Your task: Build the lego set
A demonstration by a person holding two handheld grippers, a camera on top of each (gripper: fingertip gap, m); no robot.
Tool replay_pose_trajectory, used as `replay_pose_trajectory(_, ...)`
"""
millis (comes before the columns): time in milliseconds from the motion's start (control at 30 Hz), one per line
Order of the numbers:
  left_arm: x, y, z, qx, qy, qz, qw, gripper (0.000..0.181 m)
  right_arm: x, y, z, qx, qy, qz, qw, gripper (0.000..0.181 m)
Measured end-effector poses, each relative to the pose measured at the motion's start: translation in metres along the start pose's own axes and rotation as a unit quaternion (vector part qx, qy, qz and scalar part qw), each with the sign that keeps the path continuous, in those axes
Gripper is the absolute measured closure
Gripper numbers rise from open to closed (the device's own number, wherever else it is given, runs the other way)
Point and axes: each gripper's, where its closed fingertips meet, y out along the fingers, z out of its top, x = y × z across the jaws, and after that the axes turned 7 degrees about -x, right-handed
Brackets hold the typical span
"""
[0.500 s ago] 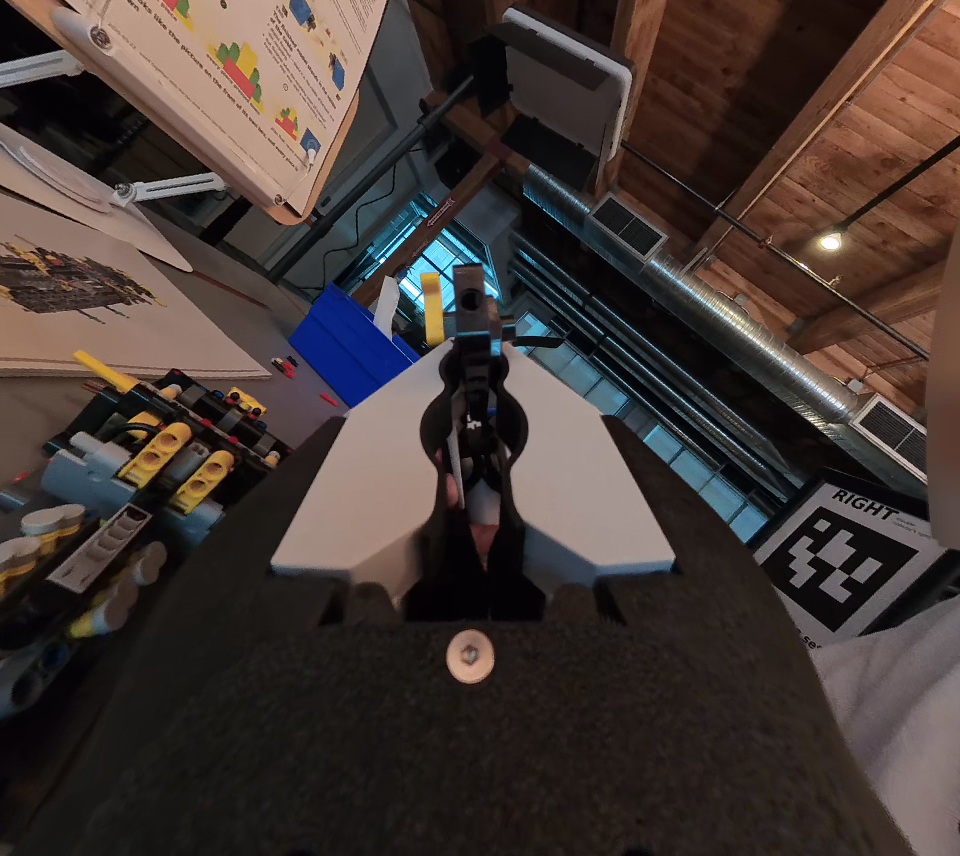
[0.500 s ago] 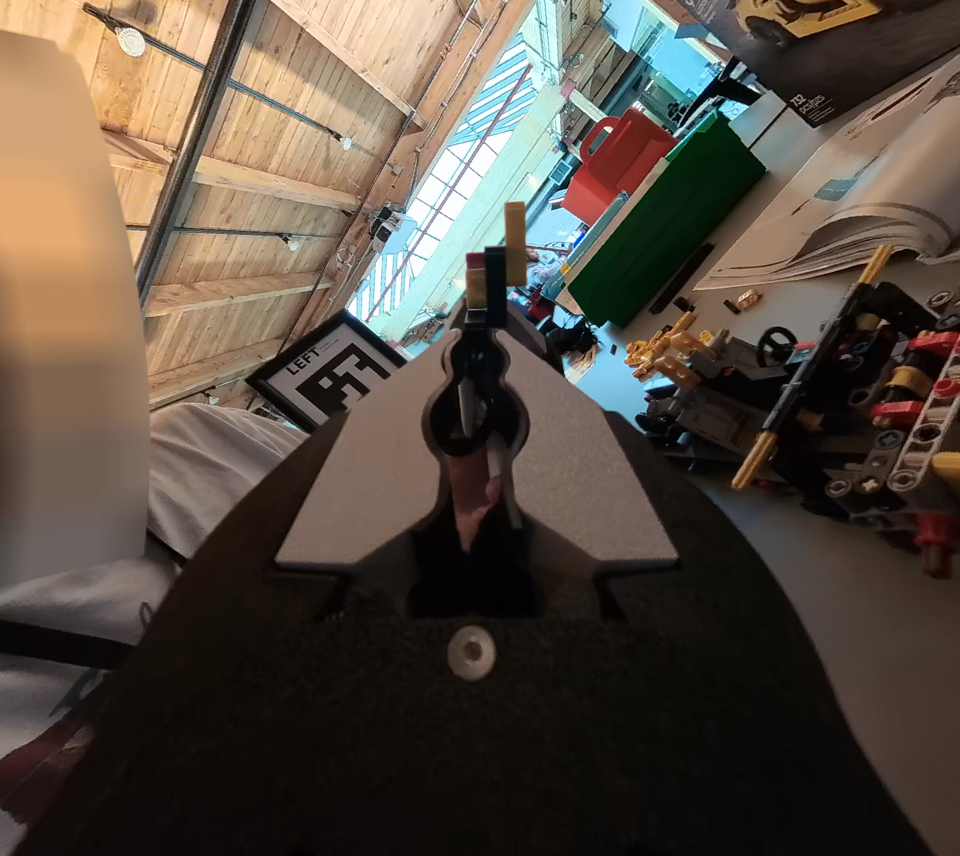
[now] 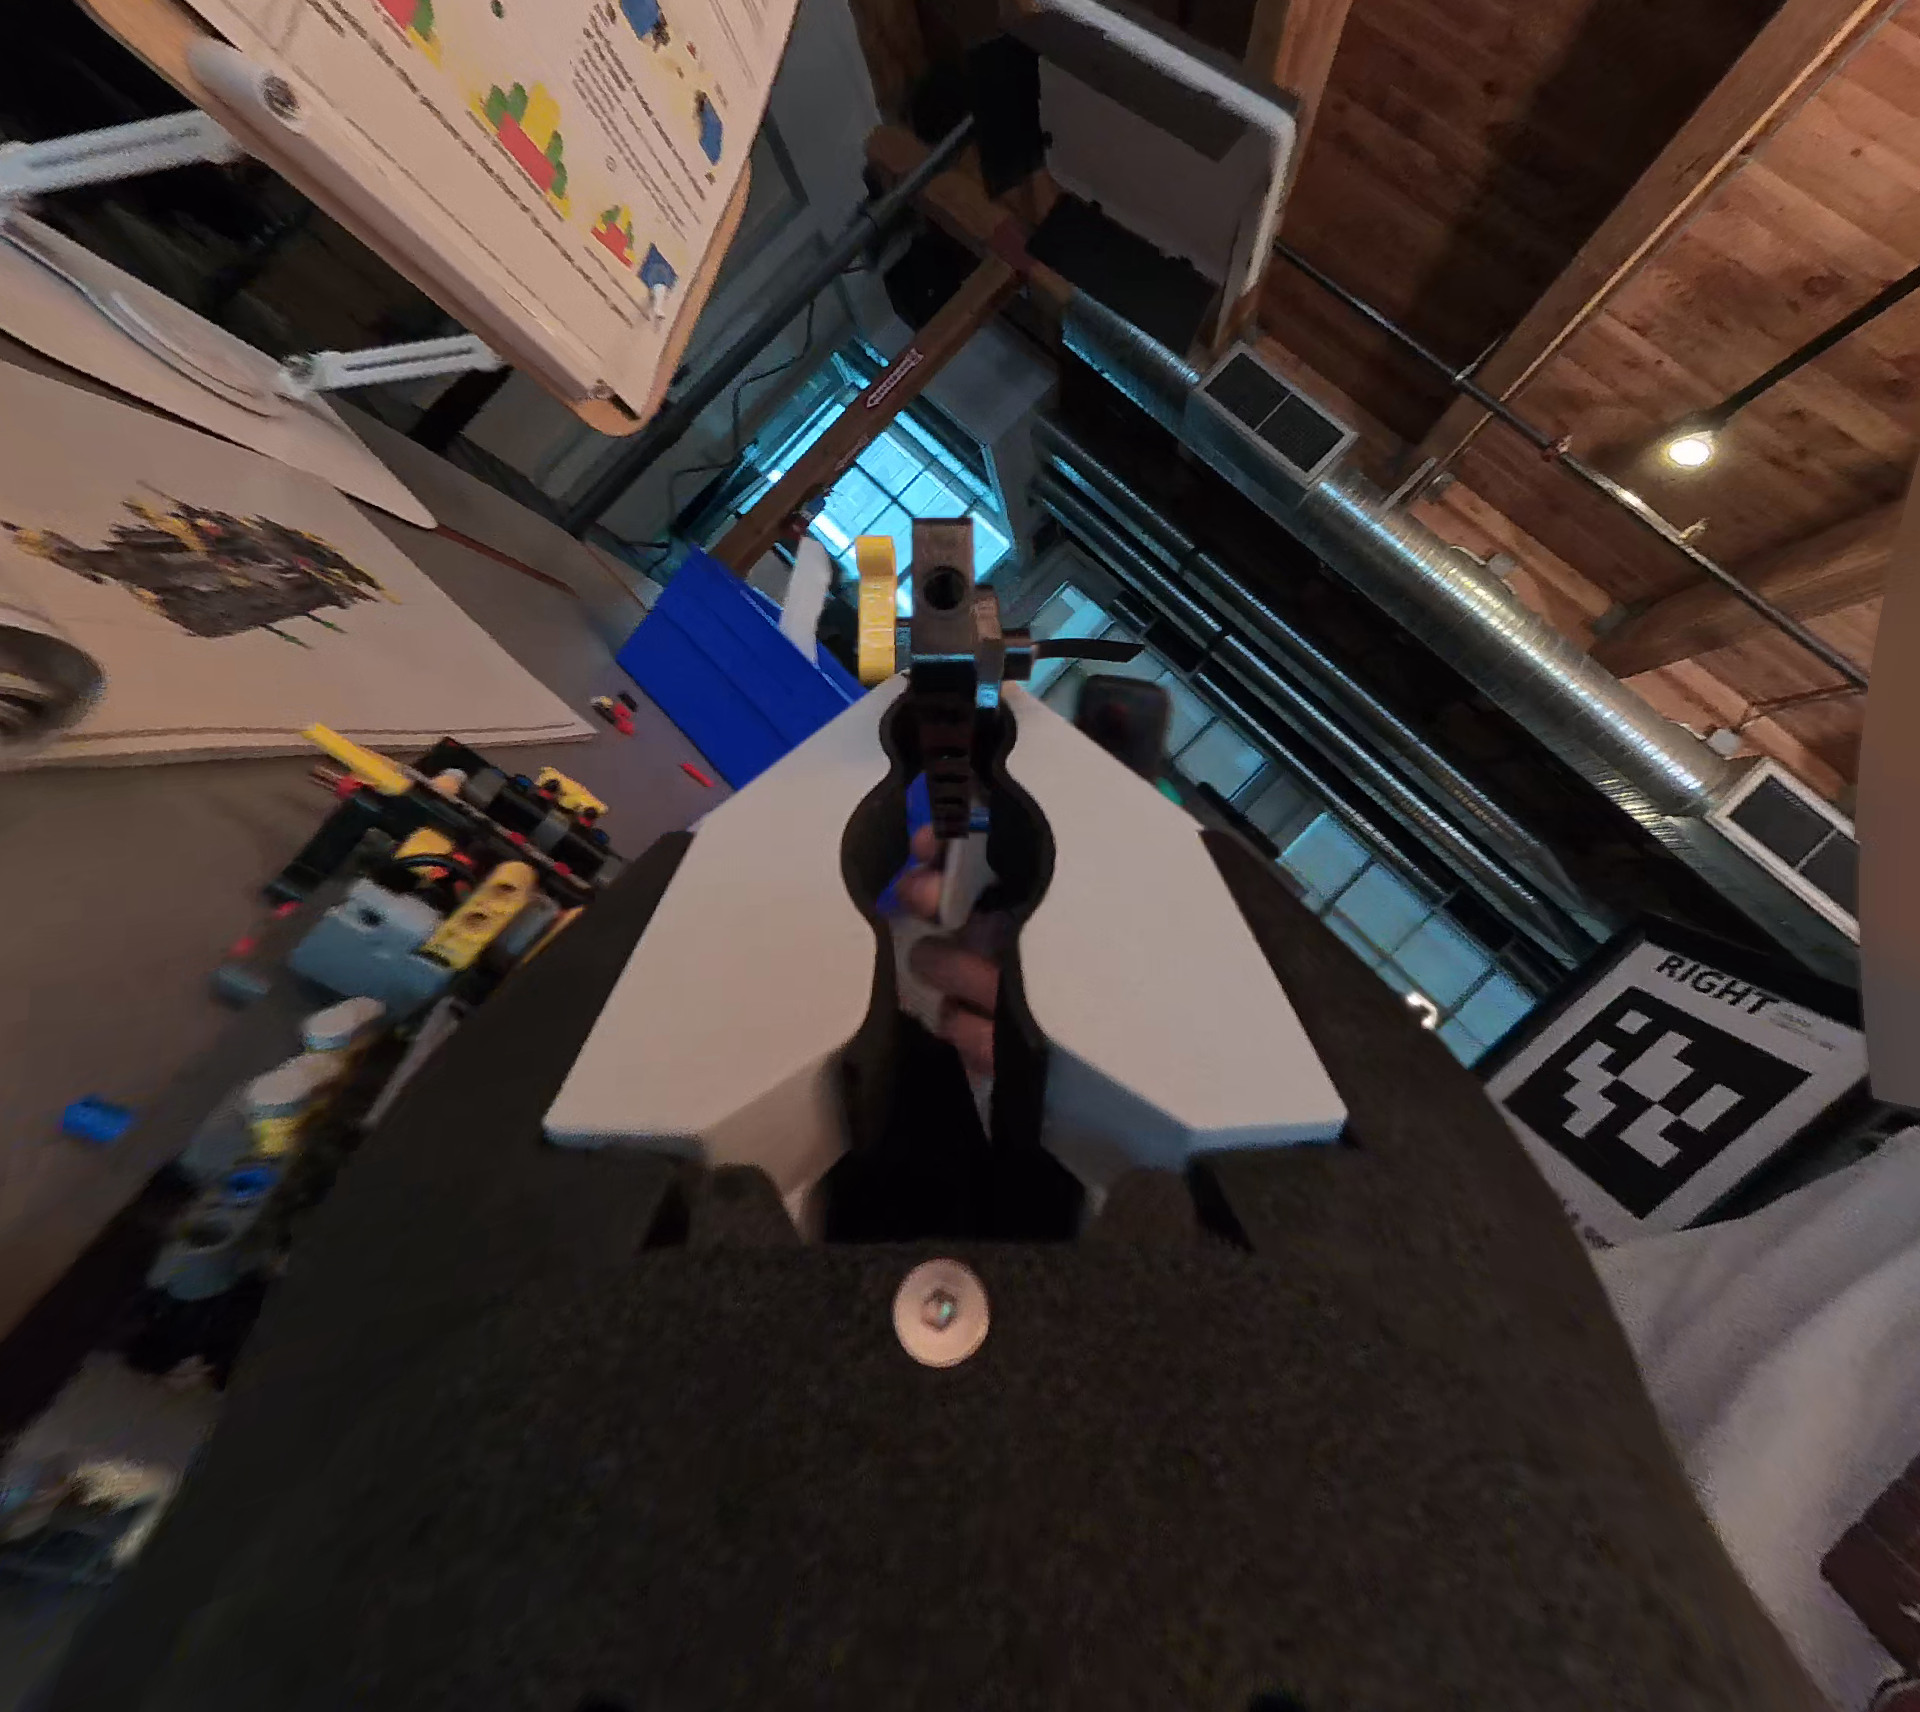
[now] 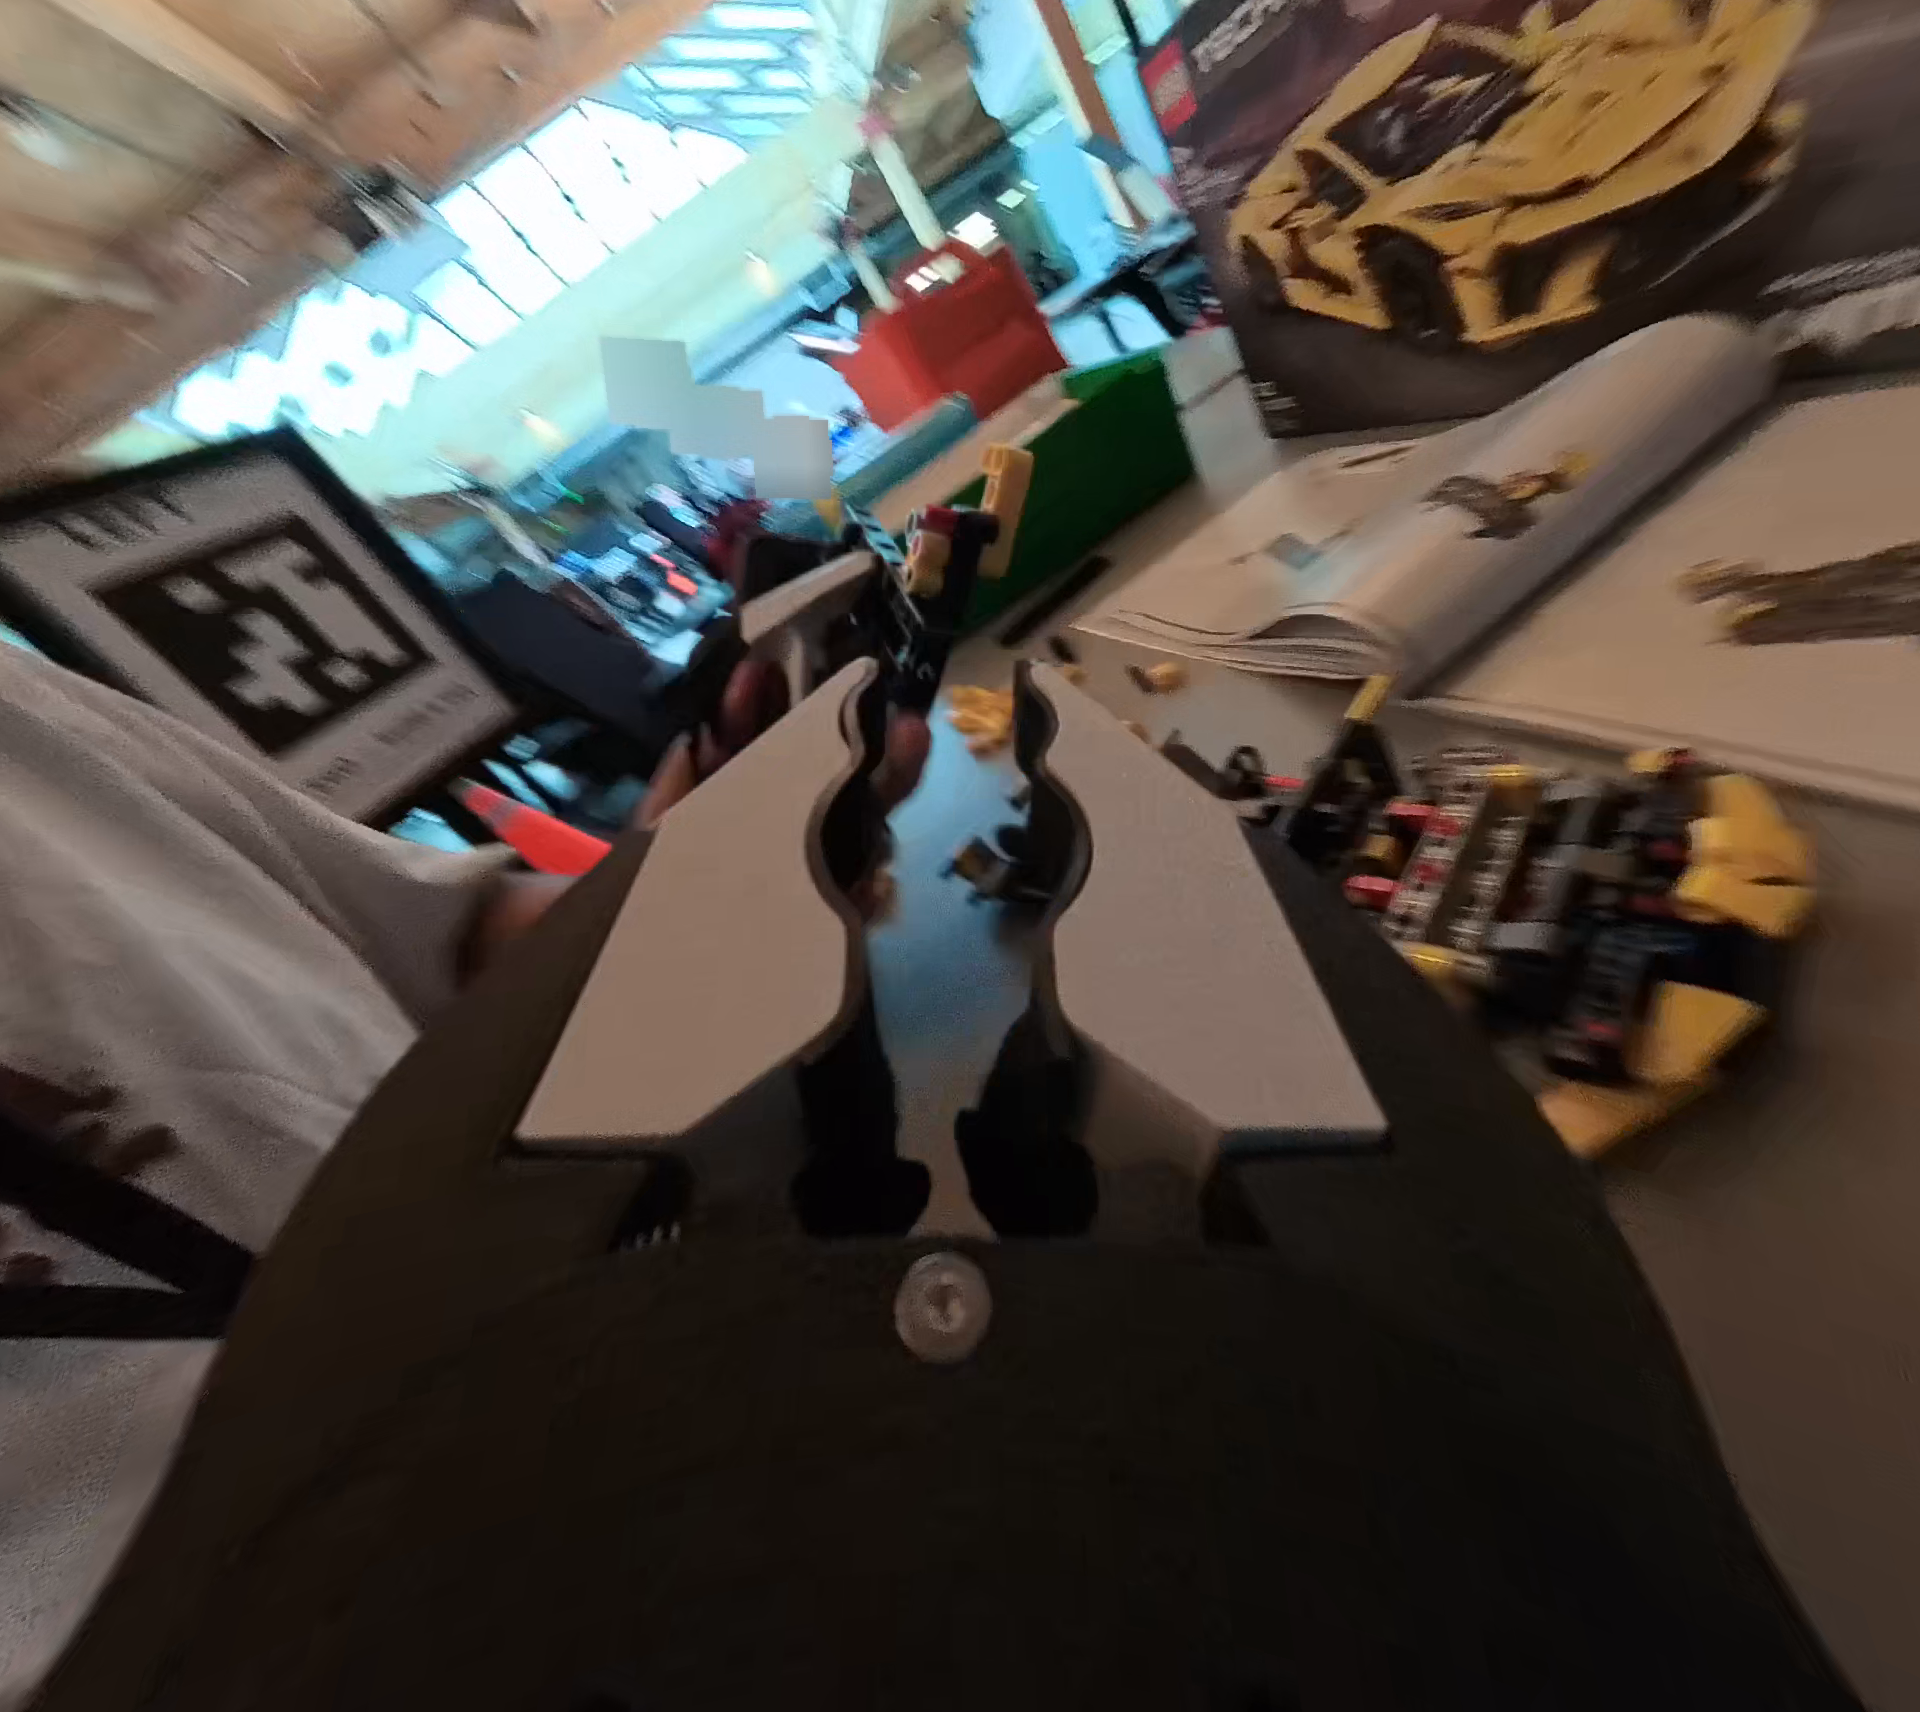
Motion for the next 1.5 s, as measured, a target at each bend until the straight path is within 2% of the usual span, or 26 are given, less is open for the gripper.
replay_pose_trajectory(100, -0.016, -0.011, 0.007, -0.029, 0.046, 0.042, 0.998, 0.172, 0.001, -0.015, -0.01, -0.077, -0.089, -0.087, 0.989, 0.156)
replay_pose_trajectory(200, -0.024, -0.022, 0.007, -0.082, 0.133, 0.091, 0.984, 0.172, 0.025, -0.043, -0.051, -0.224, -0.147, -0.2, 0.942, 0.161)
replay_pose_trajectory(267, -0.027, -0.028, 0.004, -0.114, 0.204, 0.122, 0.965, 0.173, 0.03, -0.06, -0.093, -0.326, -0.135, -0.203, 0.913, 0.158)
replay_pose_trajectory(333, -0.027, -0.031, -0.001, -0.127, 0.226, 0.13, 0.957, 0.172, 0.028, -0.068, -0.12, -0.375, -0.106, -0.186, 0.902, 0.155)
replay_pose_trajectory(400, -0.029, -0.032, -0.006, -0.131, 0.216, 0.132, 0.958, 0.172, 0.03, -0.073, -0.129, -0.387, -0.087, -0.201, 0.895, 0.153)
replay_pose_trajectory(600, -0.027, -0.029, -0.012, -0.145, 0.258, 0.139, 0.945, 0.172, 0.035, -0.07, -0.137, -0.399, -0.116, -0.275, 0.867, 0.154)
replay_pose_trajectory(700, -0.025, -0.029, -0.012, -0.142, 0.249, 0.127, 0.949, 0.172, 0.036, -0.068, -0.135, -0.396, -0.107, -0.279, 0.868, 0.154)
replay_pose_trajectory(833, -0.03, -0.031, -0.011, -0.139, 0.22, 0.129, 0.957, 0.172, 0.04, -0.073, -0.129, -0.413, -0.117, -0.307, 0.85, 0.155)
replay_pose_trajectory(933, -0.03, -0.031, -0.011, -0.138, 0.215, 0.128, 0.958, 0.173, 0.041, -0.072, -0.124, -0.412, -0.088, -0.334, 0.843, 0.158)
replay_pose_trajectory(1067, -0.029, -0.029, -0.014, -0.146, 0.231, 0.13, 0.953, 0.173, 0.036, -0.071, -0.13, -0.434, -0.034, -0.381, 0.815, 0.158)
replay_pose_trajectory(1233, -0.027, -0.028, -0.018, -0.153, 0.237, 0.126, 0.951, 0.173, 0.036, -0.068, -0.133, -0.448, -0.037, -0.411, 0.793, 0.158)
replay_pose_trajectory(1500, -0.025, -0.027, -0.021, -0.158, 0.233, 0.117, 0.952, 0.173, 0.046, -0.066, -0.14, -0.471, -0.016, -0.414, 0.779, 0.163)
